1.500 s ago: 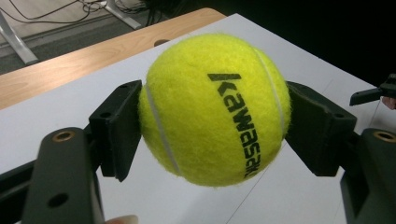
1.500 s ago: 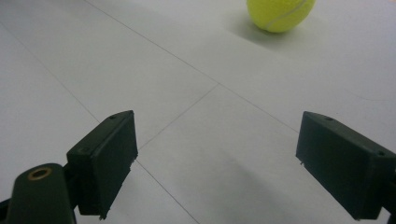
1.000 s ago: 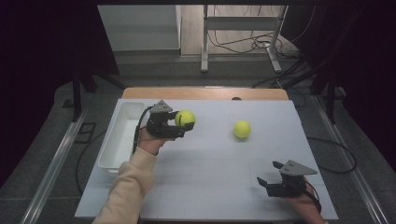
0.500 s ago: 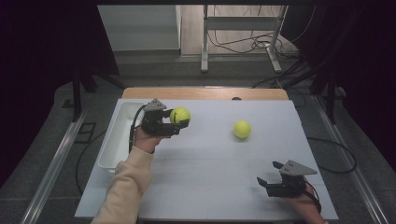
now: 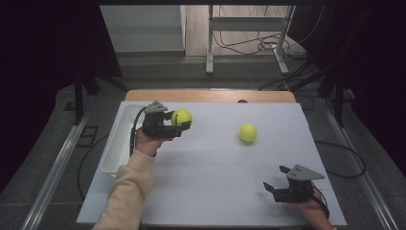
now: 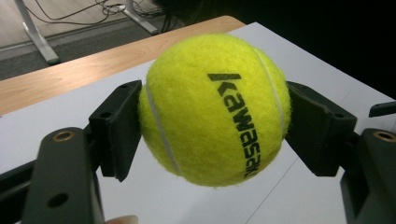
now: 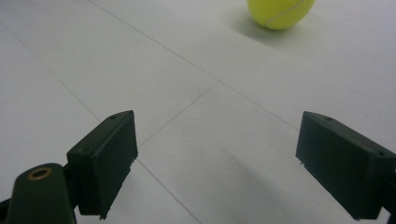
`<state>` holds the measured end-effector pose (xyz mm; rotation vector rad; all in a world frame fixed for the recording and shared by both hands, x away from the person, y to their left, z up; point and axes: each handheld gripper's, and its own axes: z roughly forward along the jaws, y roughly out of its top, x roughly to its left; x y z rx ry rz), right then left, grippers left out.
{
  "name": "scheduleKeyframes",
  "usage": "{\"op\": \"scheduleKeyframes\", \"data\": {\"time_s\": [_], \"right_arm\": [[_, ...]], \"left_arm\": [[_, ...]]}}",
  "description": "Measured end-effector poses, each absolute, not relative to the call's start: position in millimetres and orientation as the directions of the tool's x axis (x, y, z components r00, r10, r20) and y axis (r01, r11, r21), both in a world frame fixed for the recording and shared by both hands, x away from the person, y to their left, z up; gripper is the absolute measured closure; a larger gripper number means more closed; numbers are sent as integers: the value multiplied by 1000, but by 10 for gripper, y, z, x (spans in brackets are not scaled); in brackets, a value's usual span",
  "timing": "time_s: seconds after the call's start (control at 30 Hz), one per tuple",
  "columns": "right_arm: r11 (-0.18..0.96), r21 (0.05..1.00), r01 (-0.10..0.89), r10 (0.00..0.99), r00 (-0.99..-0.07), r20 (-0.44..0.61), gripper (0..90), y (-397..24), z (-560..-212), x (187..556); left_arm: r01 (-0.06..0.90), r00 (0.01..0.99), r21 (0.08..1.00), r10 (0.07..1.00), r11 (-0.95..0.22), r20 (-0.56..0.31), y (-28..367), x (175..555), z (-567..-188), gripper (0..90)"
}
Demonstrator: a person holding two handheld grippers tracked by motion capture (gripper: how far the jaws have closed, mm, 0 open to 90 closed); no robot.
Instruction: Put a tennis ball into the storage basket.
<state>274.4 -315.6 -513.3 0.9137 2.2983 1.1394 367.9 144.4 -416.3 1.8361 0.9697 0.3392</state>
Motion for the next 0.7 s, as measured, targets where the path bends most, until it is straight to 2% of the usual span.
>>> {"op": "scheduleKeyframes", "data": {"time_s": [0.7], "right_arm": [[451,812,372,712,-698,-76,130,-3156,-5133,2743]], "left_arm": [[477,610,865,767,-156,-198,1562,3697,-4170,259]]}}
